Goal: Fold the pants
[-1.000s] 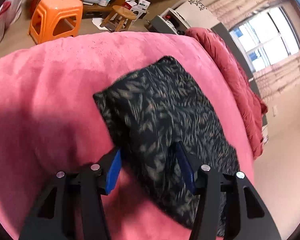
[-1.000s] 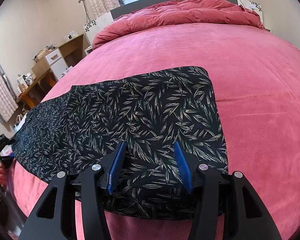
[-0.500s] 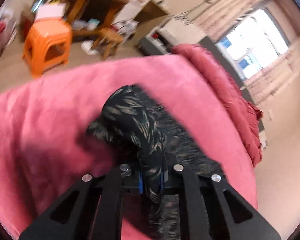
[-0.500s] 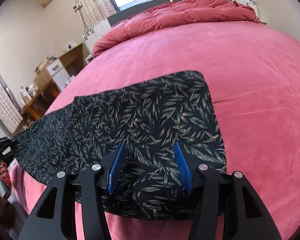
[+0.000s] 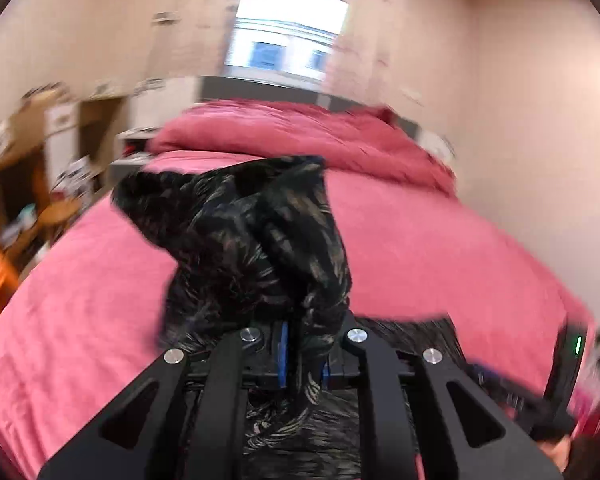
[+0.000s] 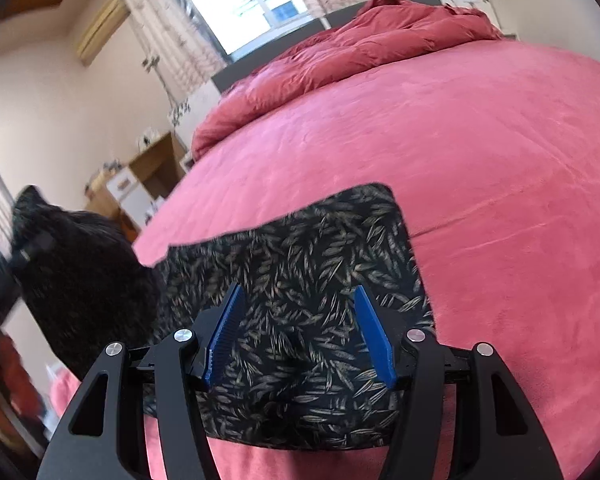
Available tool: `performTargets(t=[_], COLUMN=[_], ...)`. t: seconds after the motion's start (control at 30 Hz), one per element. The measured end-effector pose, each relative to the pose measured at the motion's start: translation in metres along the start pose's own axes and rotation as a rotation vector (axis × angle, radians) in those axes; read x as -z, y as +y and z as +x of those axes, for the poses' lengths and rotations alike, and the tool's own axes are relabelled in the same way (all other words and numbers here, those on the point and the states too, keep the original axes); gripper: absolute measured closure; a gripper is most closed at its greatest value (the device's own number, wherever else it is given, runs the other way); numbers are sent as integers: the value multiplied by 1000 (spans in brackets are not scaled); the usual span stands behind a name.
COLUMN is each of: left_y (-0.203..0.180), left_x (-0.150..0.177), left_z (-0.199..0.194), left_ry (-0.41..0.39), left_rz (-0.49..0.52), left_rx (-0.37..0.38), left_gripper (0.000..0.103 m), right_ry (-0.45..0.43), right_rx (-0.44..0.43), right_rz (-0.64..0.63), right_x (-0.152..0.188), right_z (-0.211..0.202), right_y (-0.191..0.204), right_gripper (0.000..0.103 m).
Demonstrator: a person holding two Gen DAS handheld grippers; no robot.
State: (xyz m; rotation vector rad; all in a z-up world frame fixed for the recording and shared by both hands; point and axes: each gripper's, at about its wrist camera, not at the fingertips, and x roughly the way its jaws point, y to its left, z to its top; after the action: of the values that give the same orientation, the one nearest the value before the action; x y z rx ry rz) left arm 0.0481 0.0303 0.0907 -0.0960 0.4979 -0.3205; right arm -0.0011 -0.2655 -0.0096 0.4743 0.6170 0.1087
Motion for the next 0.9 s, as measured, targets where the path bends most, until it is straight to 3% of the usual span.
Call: performTargets(t=[0.17,0.3,0.37,0.43,0.47,0.57,0.7,0.77,0.8,0.9], left_y=[-82,-148,-159,-155,-150,-143,-125,-101,-88,-48], left_x=[40,90,105,110,110,113,120,113,109,100], left_z=[38,63,63,53,43,16,-29,-48,-54,-75], left_ry=[115,202,210,204,213,210,186,172,163,128], left_rz=[188,451,499,474,447,428,469,386,347,262], left_rx=[42,-8,-42,-19,29,135,139,115,102,99], left_gripper=[92,88,84,75,64,47,46,46,46,45], right_ry=[-72,-95,-86,-62,-49,33,149,154,149,180], right_rx=[-18,-38,-80,-166,-203,-287,-282,-215,-194,-219], right_rz=[69,146,193,221,223,182,134,130,140,234], right_x=[-8,-12,-13,-14,-14,-13,-6,-6,-7,-6], right_z=[-13,-18,-16,-13,-10,2,20,23,23,28], right_y=[-12,-27,-34,-38,-36,-23,-9,-11,-14,-29], right_gripper=[46,46,46,46,46,46,46,44,37,37])
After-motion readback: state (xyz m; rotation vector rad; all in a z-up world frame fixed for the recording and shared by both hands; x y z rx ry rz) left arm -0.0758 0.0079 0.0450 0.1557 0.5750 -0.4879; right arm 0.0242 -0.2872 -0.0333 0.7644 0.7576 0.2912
